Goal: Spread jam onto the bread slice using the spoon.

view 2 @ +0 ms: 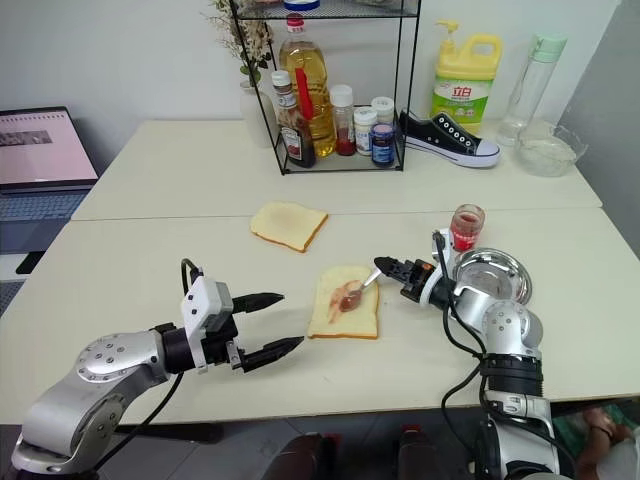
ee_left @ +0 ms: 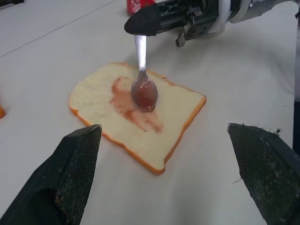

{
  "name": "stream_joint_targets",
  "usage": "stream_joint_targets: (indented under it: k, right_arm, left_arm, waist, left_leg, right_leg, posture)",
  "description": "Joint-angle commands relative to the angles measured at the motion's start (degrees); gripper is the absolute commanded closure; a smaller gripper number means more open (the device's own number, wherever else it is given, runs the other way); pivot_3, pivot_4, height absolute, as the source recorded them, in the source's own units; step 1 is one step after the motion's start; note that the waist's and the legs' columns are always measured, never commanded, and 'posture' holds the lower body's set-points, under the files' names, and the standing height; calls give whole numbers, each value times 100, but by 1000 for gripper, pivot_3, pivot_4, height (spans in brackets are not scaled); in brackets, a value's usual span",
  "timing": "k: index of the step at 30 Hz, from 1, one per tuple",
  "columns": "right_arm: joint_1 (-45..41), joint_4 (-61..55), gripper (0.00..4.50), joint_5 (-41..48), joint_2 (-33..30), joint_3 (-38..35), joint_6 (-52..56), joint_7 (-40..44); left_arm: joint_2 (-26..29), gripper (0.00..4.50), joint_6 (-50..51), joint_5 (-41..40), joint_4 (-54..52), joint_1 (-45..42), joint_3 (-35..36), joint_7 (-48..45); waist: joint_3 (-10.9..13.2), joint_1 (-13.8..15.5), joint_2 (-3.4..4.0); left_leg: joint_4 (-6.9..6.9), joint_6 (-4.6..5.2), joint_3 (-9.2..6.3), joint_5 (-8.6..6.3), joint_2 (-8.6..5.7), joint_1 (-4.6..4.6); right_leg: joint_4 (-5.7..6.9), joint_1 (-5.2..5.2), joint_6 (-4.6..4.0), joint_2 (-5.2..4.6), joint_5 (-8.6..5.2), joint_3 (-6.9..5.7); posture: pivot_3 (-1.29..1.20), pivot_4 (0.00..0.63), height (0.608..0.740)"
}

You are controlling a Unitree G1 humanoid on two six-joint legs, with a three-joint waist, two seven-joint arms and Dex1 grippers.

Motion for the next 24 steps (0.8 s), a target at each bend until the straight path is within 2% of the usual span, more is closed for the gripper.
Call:
stream_joint_targets:
  k: [1, 7, 11, 17, 24]
  right_arm:
    - [-57, -353, 4467, 330, 19, -216, 121, -170]
    - [-267, -672, 4467, 1009, 22, -901, 248, -917]
    - [-324, -1234, 4467, 1707, -114, -1474, 202, -1788]
    - [-558, -1717, 4467, 2072, -784, -1867, -104, -2684]
    - [-788, -1572, 4467, 1882, -1770, -2148, -566, -3270]
  left_arm:
    - [-5, 0, -155, -4, 2, -134, -45, -97]
    - [-13, 0, -185, 2, 213, -672, -200, -217]
    - [-25, 0, -148, -17, 429, -1428, -345, -368]
    - [-453, 0, -279, 309, 1217, -2887, -980, -527]
    - [-1277, 0, -854, 666, 2483, -4290, -1510, -933]
  waist:
    - [0, 0, 0]
    - [0, 10, 0]
    - [0, 19, 0]
    - [2, 16, -1]
    - [4, 2, -3]
  left_leg:
    - [0, 0, 0, 0, 0, 0]
    - [0, 0, -1, 0, -1, -2]
    - [1, 0, -2, 0, -3, -4]
    - [3, 0, 3, 0, -6, -5]
    - [2, 2, 13, 0, -3, -7]
  right_leg:
    - [0, 0, 0, 0, 0, 0]
    - [0, 0, 0, 0, 0, 0]
    - [1, 0, 0, -1, 0, -4]
    - [0, 2, 1, 0, 0, -4]
    - [-2, 1, 2, 2, -1, 0]
  posture:
    - [0, 150, 740]
    - [0, 150, 740]
    - [0, 150, 740]
    - [0, 150, 740]
    - [0, 150, 740]
